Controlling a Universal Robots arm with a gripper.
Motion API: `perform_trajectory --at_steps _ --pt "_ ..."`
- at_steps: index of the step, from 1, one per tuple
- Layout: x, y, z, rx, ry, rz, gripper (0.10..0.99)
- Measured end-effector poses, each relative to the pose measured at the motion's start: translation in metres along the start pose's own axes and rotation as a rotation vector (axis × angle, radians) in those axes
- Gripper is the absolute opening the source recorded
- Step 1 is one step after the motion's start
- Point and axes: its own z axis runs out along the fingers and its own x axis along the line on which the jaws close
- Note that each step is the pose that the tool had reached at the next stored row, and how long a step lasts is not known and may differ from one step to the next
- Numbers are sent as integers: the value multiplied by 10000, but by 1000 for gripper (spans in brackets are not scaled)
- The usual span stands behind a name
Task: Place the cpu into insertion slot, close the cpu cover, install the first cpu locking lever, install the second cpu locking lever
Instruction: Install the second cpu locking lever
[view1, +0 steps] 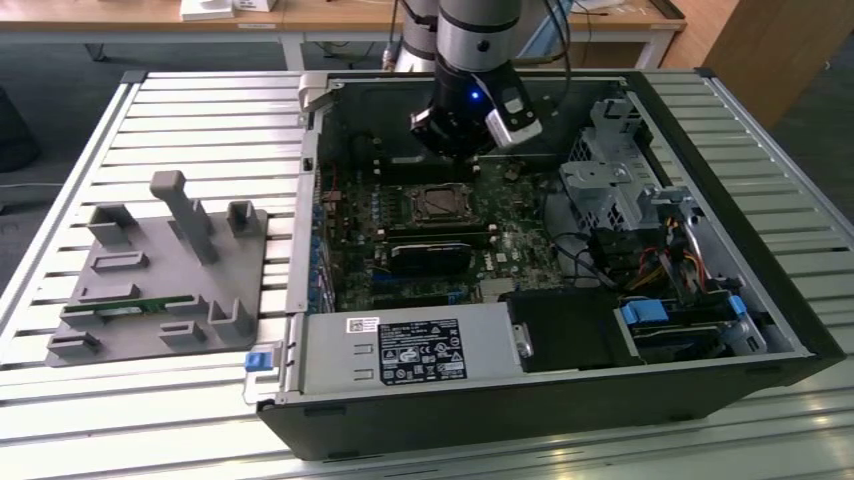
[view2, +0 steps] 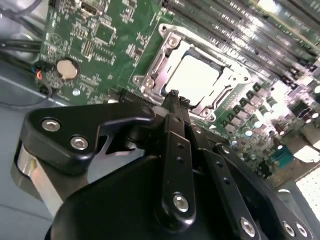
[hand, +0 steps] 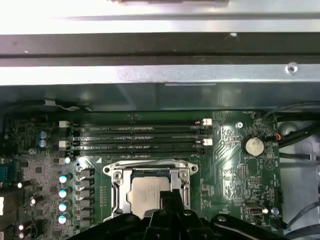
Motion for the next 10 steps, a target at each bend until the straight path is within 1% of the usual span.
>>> perform_trajectory --at_steps 1,2,3,10 --pt "-1 -14 0 -134 5 2 106" --pt "-1 -29 -1 -237 11 6 106" --pt "-2 -52 0 -281 16 7 106" --pt "-10 -245 27 -282 44 9 106"
